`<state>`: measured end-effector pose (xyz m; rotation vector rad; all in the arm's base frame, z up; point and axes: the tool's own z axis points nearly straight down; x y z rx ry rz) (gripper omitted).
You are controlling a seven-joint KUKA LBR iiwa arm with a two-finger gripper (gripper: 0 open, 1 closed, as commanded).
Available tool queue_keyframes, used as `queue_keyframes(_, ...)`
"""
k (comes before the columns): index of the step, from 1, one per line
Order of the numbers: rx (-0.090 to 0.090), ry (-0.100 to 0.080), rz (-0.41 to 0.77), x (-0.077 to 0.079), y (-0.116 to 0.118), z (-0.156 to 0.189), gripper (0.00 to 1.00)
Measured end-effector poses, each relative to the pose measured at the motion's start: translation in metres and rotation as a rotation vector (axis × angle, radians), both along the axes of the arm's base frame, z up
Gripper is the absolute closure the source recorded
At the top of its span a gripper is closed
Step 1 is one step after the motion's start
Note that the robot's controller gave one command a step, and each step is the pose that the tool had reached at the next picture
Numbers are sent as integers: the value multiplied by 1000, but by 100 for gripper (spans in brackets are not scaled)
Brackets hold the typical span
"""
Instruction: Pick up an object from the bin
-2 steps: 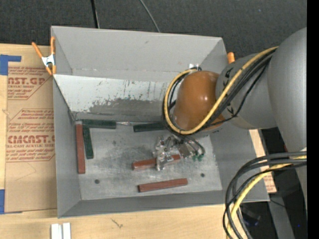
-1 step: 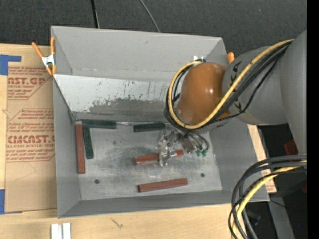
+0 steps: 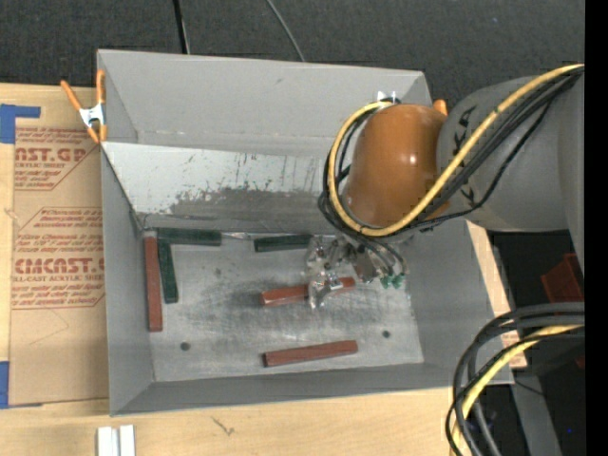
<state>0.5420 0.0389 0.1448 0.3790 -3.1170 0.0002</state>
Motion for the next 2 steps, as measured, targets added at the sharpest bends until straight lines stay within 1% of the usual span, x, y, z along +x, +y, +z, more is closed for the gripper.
queue_keyframes(1, 0, -2, 0, 0, 0, 23, 100)
queue_keyframes(2, 0, -7, 0, 1, 1, 37, 100)
